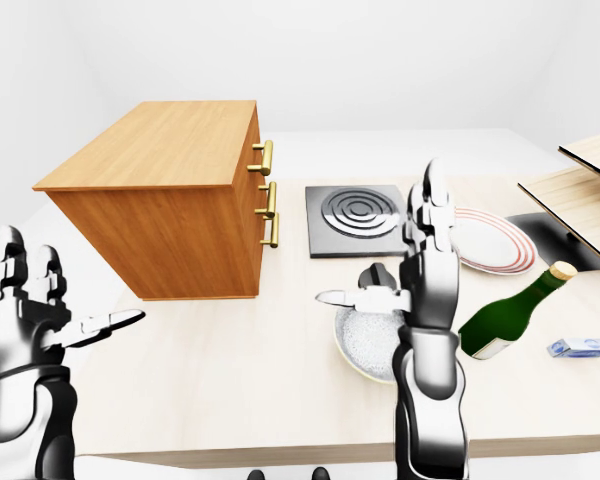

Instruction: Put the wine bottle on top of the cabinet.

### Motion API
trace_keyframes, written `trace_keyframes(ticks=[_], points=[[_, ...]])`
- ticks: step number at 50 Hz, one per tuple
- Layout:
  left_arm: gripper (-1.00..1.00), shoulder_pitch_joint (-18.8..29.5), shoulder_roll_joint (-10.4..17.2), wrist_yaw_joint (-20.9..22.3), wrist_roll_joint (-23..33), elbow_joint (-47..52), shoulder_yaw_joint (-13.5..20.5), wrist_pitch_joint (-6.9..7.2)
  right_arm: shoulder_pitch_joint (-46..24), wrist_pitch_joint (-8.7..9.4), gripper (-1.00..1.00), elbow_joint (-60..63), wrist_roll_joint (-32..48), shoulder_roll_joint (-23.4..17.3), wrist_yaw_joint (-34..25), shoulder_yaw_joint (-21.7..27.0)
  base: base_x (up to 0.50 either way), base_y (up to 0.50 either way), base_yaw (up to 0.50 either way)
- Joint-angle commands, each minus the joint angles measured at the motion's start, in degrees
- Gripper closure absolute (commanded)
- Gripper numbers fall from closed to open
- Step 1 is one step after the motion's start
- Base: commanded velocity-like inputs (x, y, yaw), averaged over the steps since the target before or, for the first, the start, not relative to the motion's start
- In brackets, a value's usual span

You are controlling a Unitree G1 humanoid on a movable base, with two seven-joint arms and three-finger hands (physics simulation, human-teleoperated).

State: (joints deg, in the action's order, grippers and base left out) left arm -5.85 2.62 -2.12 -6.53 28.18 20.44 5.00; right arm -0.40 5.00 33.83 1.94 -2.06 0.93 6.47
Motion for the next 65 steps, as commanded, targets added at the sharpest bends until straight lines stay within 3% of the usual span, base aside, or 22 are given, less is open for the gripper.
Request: trace_keyframes(ticks=[1,17,24,27,30,46,65], points=[[-1.00,-0.4,0.0,0.6,-1.5,2.6,3.7,0.00,-3.4,0.00,-1.00,13.7,-0.4,-1.8,0.9,6.4,0.00,0.00,0.00],[-1.00,-0.4,0.0,0.7,-1.1,2.5,3.5,0.00,-10.9,0.00,-1.00,23.5,-9.1,-9.7,2.8,22.5,0.00,0.00,0.00],[-1.00,-0.7,-0.2,0.8,-0.9,2.6,3.3,0.00,-7.7,0.00,-1.00,19.4,-12.5,-8.9,4.5,25.7,0.00,0.00,0.00],[-1.00,-0.6,-0.2,0.8,-0.8,2.5,3.3,0.00,-5.1,0.00,-1.00,16.6,-9.9,-9.9,4.3,24.6,0.00,0.00,0.00],[-1.00,-0.4,-0.1,0.7,-0.8,2.3,3.2,0.00,-4.3,0.00,-1.00,14.2,-11.0,-8.0,3.9,26.5,0.00,0.00,0.00],[-1.00,-0.5,-0.1,0.7,-1.9,2.8,3.4,0.00,0.1,0.00,-1.00,5.9,-9.8,-7.2,4.6,28.8,0.00,0.00,0.00],[-1.00,-0.2,-0.1,0.5,-1.4,1.8,3.1,0.00,2.8,0.00,-1.00,2.7,-15.8,-8.6,8.1,39.4,0.00,0.00,0.00]])
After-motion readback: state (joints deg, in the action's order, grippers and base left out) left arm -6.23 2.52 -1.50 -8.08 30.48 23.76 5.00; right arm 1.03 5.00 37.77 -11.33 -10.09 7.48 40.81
